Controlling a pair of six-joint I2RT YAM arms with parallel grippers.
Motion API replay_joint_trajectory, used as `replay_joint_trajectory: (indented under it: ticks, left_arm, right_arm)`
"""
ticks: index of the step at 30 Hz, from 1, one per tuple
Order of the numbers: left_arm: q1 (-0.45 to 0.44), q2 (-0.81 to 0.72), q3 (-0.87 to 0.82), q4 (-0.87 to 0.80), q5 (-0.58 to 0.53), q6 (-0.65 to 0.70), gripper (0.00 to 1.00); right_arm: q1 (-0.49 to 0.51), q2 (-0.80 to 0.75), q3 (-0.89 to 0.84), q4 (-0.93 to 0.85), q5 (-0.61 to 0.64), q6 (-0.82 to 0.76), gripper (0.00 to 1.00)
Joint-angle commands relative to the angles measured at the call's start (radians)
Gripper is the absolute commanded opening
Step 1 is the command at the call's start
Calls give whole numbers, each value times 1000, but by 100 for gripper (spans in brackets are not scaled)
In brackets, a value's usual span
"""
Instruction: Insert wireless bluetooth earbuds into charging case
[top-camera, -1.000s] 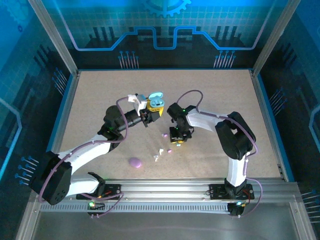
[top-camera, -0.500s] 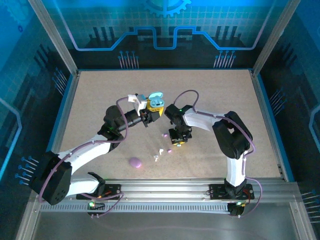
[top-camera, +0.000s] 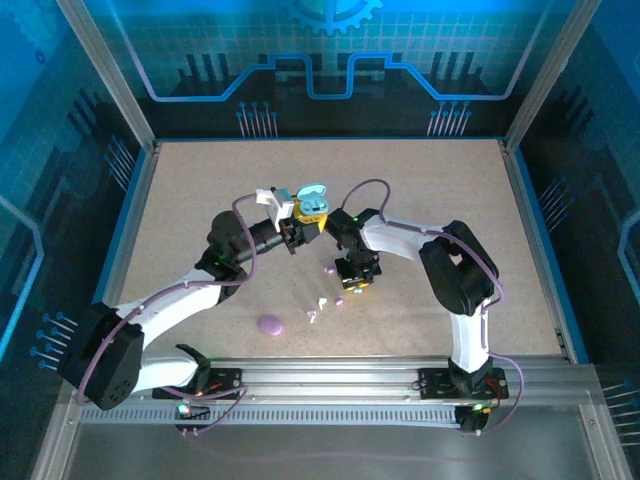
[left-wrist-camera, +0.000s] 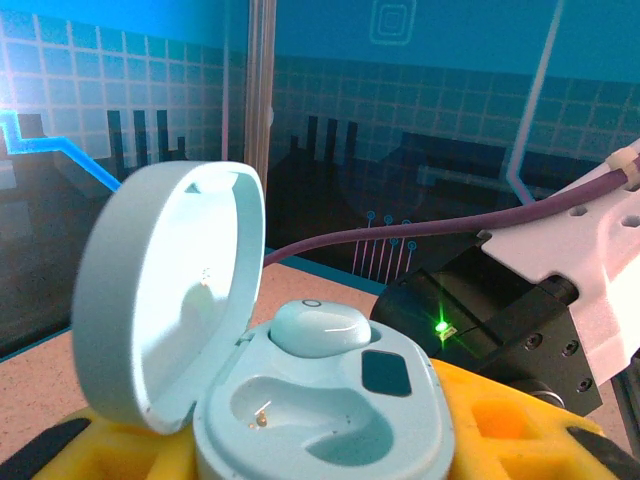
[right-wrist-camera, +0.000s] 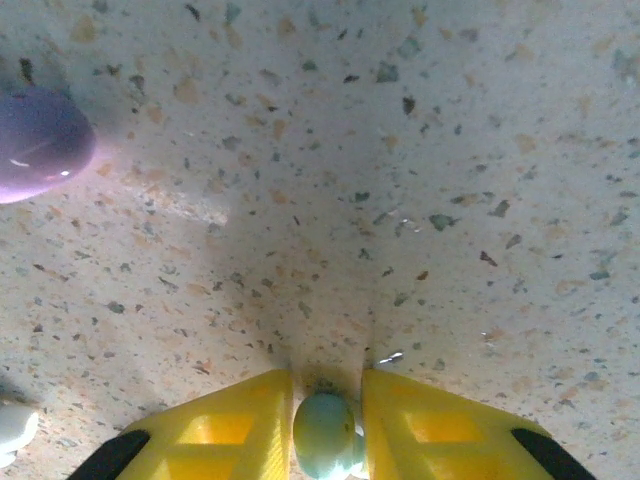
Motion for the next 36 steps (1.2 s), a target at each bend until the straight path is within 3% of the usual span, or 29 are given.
replay_joint_trajectory:
  ticks: [1, 15, 28, 32, 36]
  left_arm:
    - [-7, -6, 4, 18, -17, 20, 34]
    - [-7, -10, 5, 17, -20, 18, 34]
    - [-6, -7, 6, 15, -17, 17, 34]
    - [-8, -9, 1, 13, -37, 20, 34]
    - [-2, 2, -2, 4, -60, 27, 34]
  right_arm:
    - [24, 8, 12, -44, 4, -15, 27]
    - [30, 5, 20, -66, 1, -23, 27]
    - [29, 4, 16, -44, 3, -14, 22]
    - [7, -81, -23, -3, -15, -3, 19]
    - [-79, -258, -119, 115, -182, 2, 19]
